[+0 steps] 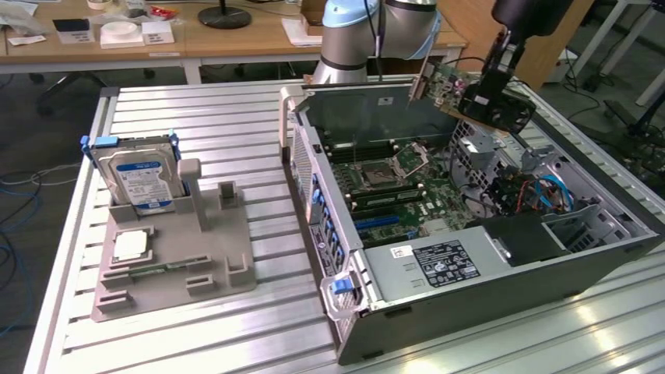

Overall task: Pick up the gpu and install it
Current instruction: 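Insert the gpu into the slot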

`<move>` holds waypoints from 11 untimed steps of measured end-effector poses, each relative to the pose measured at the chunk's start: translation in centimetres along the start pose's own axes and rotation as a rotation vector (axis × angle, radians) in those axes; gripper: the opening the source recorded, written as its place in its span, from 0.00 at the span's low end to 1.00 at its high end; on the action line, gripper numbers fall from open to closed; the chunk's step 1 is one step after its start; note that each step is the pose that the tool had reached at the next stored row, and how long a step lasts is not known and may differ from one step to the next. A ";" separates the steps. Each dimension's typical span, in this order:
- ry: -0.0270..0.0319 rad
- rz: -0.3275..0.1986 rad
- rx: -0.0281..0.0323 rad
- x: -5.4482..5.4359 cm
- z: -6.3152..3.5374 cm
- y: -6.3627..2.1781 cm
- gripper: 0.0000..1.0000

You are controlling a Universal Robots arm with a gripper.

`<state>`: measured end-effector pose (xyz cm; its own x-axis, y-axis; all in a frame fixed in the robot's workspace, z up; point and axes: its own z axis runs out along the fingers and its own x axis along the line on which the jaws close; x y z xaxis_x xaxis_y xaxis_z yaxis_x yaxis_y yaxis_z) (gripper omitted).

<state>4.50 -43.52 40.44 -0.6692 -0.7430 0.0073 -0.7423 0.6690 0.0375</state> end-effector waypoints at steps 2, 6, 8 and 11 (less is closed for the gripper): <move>0.0013 -0.036 0.0003 0.0 0.07 0.00 0.28; 0.0040 -0.109 0.0007 0.0 0.23 -0.01 0.28; 0.0054 -0.145 0.0011 0.0 0.28 -0.01 0.28; 0.0074 -0.199 0.0015 0.0 0.35 -0.01 0.28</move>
<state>4.50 -43.52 40.09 -0.5091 -0.8607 0.0073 -0.8600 0.5090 0.0375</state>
